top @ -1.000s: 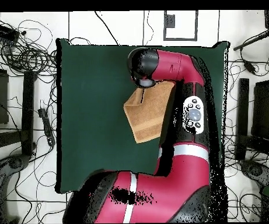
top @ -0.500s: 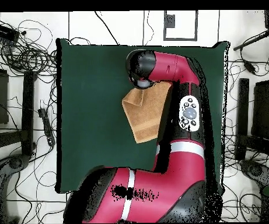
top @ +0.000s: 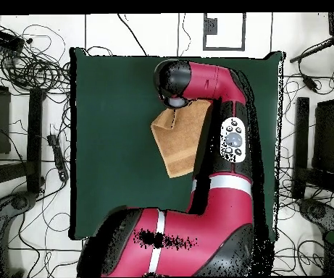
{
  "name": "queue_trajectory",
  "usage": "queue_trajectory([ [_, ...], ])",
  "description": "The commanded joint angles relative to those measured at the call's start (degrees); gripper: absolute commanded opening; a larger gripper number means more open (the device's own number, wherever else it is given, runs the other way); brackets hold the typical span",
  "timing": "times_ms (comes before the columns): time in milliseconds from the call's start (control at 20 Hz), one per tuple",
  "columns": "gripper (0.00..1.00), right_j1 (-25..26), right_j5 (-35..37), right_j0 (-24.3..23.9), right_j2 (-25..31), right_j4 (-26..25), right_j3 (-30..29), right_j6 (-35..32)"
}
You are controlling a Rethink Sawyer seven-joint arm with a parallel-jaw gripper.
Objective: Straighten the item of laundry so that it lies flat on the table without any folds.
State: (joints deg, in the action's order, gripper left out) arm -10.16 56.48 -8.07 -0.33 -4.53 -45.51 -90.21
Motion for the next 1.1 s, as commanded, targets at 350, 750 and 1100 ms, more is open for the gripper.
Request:
queue_trajectory([
  [350, 0.0, 0.3, 1.71, 2.22, 5.4, 2.07, -1.56, -5.4],
  [750, 0.0, 0.19, 1.21, 2.04, 5.74, 2.07, -2.07, -4.74],
  [1100, 0.0, 2.47, 2.51, 2.02, 5.92, 1.93, 1.72, -4.46],
])
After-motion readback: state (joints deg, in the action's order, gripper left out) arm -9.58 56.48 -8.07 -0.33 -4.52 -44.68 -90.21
